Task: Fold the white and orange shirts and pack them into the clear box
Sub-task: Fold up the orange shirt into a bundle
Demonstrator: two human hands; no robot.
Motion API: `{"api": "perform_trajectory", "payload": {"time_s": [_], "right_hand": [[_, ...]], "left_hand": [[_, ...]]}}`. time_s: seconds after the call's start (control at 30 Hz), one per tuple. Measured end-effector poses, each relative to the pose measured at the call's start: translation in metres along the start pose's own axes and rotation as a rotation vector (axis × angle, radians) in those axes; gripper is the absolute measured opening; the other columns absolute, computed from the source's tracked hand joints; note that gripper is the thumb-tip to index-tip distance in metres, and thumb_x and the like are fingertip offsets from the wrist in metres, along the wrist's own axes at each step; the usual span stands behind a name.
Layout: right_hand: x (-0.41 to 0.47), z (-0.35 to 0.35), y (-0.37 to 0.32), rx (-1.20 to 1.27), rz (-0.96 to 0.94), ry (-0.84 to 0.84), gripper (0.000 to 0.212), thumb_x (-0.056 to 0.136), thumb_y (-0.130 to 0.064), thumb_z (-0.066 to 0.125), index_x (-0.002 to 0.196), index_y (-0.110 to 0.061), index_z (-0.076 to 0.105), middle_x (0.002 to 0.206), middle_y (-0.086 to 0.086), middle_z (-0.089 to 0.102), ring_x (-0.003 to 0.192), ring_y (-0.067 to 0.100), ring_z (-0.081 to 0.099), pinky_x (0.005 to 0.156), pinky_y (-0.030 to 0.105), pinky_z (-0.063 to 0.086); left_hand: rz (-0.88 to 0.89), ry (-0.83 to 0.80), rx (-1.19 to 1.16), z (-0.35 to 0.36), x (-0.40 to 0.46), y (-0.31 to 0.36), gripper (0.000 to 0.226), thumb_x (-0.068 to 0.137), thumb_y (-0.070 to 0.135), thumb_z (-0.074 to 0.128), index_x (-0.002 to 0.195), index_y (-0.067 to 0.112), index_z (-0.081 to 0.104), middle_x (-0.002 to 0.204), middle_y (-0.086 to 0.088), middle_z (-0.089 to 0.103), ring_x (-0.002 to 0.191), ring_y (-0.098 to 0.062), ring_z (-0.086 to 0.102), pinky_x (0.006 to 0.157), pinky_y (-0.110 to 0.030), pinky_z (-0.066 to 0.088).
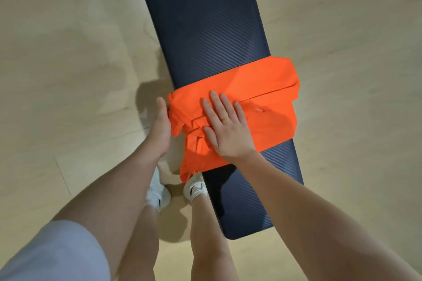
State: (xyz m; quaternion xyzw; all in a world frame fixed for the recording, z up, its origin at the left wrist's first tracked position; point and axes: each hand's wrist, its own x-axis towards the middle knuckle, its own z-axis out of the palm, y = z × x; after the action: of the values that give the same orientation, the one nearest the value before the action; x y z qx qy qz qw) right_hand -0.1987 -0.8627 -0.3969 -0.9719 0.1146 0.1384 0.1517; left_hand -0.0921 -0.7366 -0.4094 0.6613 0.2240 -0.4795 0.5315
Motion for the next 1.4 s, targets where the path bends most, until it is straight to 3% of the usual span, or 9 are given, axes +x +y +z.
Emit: {"api": "perform_trajectory", "payload": {"time_s": [0.1,0.23,0.37,0.47,0.63,0.9,1.0,1.23,1.4], "right_hand": [[-0.005,0.015,0.006,-0.087,0.011,0.008,0.058,0.093,-0.044,0.03,0.145,-0.02,0.027,0.153,0.006,0.028,0.14,0.025,0.021,0.112,0.043,0.012],[-0.005,0.023,0.006,-0.148,0.012,0.087,0.058,0.092,-0.045,0.032,0.145,-0.022,0.029,0.152,0.006,0.031,0.138,0.024,0.022,0.112,0.044,0.015],[-0.003,0.022,0.005,-0.158,0.021,0.089,0.058,0.091,-0.045,0.032,0.144,-0.021,0.029,0.152,0.008,0.031,0.138,0.025,0.022,0.111,0.044,0.016],[-0.002,0.02,0.004,-0.166,0.039,0.068,0.058,0.091,-0.045,0.031,0.145,-0.021,0.029,0.152,0.008,0.031,0.138,0.026,0.023,0.111,0.044,0.016],[-0.001,0.01,-0.01,-0.078,0.118,-0.016,0.059,0.092,-0.048,0.027,0.146,-0.022,0.026,0.154,0.009,0.026,0.14,0.03,0.023,0.111,0.046,0.011],[-0.007,-0.013,-0.011,0.107,0.121,-0.153,0.067,0.088,-0.052,0.012,0.147,-0.022,0.021,0.157,0.008,0.015,0.144,0.032,0.014,0.115,0.047,0.012],[-0.008,-0.009,-0.012,0.105,0.133,-0.127,0.066,0.09,-0.051,0.016,0.148,-0.02,0.019,0.157,0.009,0.015,0.143,0.033,0.017,0.114,0.047,0.015],[-0.007,0.022,-0.01,-0.003,0.125,0.061,0.059,0.092,-0.046,0.031,0.145,-0.019,0.027,0.153,0.011,0.027,0.139,0.032,0.028,0.111,0.044,0.015],[-0.007,0.027,-0.009,-0.026,0.126,0.124,0.058,0.093,-0.046,0.032,0.145,-0.021,0.028,0.153,0.01,0.028,0.139,0.029,0.025,0.111,0.044,0.014]], "left_hand": [[-0.112,-0.086,-0.109,-0.011,0.018,-0.019,0.088,0.082,0.075,0.001,0.137,0.021,0.043,0.138,-0.006,0.051,0.13,-0.021,0.044,0.115,-0.046,0.023],[-0.222,-0.188,-0.288,-0.011,0.022,-0.042,0.081,0.081,0.078,0.01,0.124,0.026,0.055,0.12,-0.002,0.064,0.113,-0.022,0.058,0.094,-0.042,0.043],[-0.213,-0.287,-0.393,-0.011,0.013,-0.049,0.066,0.091,0.064,0.022,0.134,0.021,0.047,0.132,-0.007,0.056,0.118,-0.023,0.056,0.099,-0.041,0.042],[-0.2,-0.222,-0.37,-0.017,0.0,-0.042,0.044,0.095,0.05,0.033,0.12,0.021,0.055,0.13,-0.007,0.058,0.11,-0.02,0.06,0.097,-0.041,0.044],[-0.052,-0.054,-0.378,-0.02,-0.024,-0.018,0.032,0.097,0.027,0.045,0.128,0.02,0.047,0.104,0.0,0.065,0.084,-0.01,0.068,0.063,-0.028,0.055],[0.055,0.038,-0.08,0.0,-0.054,0.007,0.03,0.097,0.031,0.042,0.127,0.026,0.046,0.12,-0.005,0.061,0.103,-0.021,0.062,0.092,-0.04,0.05],[0.028,0.151,-0.106,0.0,-0.044,0.004,0.034,0.097,0.03,0.041,0.129,0.02,0.048,0.121,-0.008,0.061,0.098,-0.021,0.062,0.085,-0.036,0.052],[-0.186,-0.154,-0.412,-0.01,-0.006,-0.024,0.052,0.097,0.048,0.031,0.131,0.013,0.049,0.125,-0.009,0.061,0.111,-0.021,0.06,0.092,-0.038,0.047],[-0.183,-0.205,-0.329,-0.017,-0.005,-0.04,0.04,0.095,0.046,0.038,0.12,0.021,0.059,0.122,-0.006,0.064,0.111,-0.021,0.062,0.094,-0.038,0.047]]}}
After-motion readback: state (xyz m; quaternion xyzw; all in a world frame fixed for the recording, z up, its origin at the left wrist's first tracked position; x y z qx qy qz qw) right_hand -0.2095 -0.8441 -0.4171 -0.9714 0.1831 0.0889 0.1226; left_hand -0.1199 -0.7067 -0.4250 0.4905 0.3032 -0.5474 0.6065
